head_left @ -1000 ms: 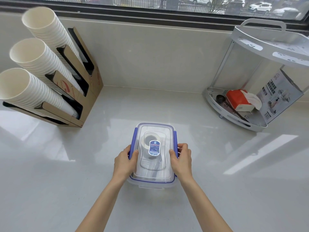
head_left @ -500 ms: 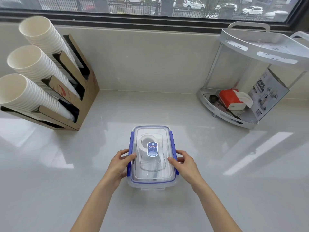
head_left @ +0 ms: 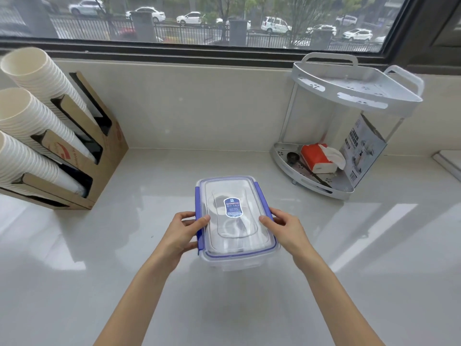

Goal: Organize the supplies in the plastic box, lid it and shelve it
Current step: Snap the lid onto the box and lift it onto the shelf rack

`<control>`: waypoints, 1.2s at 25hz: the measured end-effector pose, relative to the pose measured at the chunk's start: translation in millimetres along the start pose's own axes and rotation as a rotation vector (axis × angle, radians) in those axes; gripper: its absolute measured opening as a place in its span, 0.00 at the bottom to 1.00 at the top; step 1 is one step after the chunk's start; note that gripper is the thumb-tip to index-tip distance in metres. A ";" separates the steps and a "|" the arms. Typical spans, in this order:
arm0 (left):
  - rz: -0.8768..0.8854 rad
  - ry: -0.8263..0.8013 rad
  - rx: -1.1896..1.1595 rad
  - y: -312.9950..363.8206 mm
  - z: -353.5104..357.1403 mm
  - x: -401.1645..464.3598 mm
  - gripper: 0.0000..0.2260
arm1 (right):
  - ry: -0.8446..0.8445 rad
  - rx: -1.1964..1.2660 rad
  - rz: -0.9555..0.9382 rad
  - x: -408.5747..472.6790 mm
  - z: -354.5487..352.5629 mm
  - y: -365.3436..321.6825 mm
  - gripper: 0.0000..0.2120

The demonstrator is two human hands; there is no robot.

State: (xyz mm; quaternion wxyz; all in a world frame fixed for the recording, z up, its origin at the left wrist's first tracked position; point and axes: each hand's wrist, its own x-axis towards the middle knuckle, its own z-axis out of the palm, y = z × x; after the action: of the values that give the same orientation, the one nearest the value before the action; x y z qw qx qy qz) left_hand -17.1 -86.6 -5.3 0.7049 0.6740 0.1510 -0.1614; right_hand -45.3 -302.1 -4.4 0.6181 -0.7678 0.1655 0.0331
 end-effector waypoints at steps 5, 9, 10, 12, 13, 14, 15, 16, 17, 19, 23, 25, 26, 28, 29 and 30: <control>0.094 -0.031 -0.035 39.7 42.9 -3.7 0.21 | -0.016 0.019 -0.127 16.1 -52.4 -41.4 0.12; 0.166 -0.061 -0.072 77.2 75.9 -5.3 0.22 | -0.018 0.016 -0.262 28.8 -91.7 -78.0 0.10; 0.189 -0.064 -0.071 86.1 84.1 -5.8 0.22 | -0.016 0.004 -0.288 31.4 -101.3 -86.2 0.11; 0.231 -0.064 -0.077 103.7 100.2 -6.5 0.22 | -0.021 -0.025 -0.323 37.3 -120.4 -102.4 0.09; 0.247 -0.067 -0.078 112.0 107.5 -6.9 0.22 | -0.026 -0.040 -0.334 40.2 -129.3 -111.3 0.09; 0.260 -0.075 -0.076 119.2 114.6 -6.9 0.21 | -0.026 -0.062 -0.344 43.6 -138.3 -119.5 0.08; 0.272 -0.092 -0.072 126.7 122.2 -7.3 0.21 | -0.024 -0.088 -0.354 46.8 -148.2 -128.3 0.08; 0.284 -0.111 -0.074 133.7 128.7 -8.0 0.20 | -0.023 -0.112 -0.363 50.7 -156.8 -136.6 0.08; 0.295 -0.132 -0.083 141.3 136.1 -8.9 0.20 | -0.028 -0.128 -0.373 53.9 -165.9 -145.8 0.09; 0.318 -0.167 -0.102 155.9 149.6 -9.6 0.18 | -0.051 -0.133 -0.403 61.5 -182.9 -163.8 0.08; 0.366 -0.213 -0.141 185.0 172.8 -9.1 0.12 | -0.023 -0.186 -0.432 79.2 -210.6 -195.5 0.10; 0.385 -0.218 -0.174 200.7 184.6 -6.1 0.08 | 0.015 -0.241 -0.453 89.9 -224.6 -211.4 0.13; 0.389 -0.223 -0.200 208.7 190.4 -4.8 0.07 | 0.033 -0.258 -0.457 94.8 -230.9 -219.0 0.14; 0.390 -0.252 -0.245 226.7 204.0 1.1 0.05 | 0.064 -0.280 -0.474 106.2 -245.5 -234.4 0.15; 0.387 -0.270 -0.267 234.3 210.7 3.5 0.05 | 0.073 -0.291 -0.489 111.8 -251.3 -240.6 0.15; 0.384 -0.294 -0.286 241.7 218.7 6.6 0.04 | 0.085 -0.299 -0.503 119.4 -257.0 -246.3 0.15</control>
State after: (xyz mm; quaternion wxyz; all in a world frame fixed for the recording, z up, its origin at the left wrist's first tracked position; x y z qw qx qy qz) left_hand 92.1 -295.7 219.7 0.8250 0.5531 -0.0621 -0.0981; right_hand 100.4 -529.7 256.2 0.4793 -0.8680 -0.0112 -0.1294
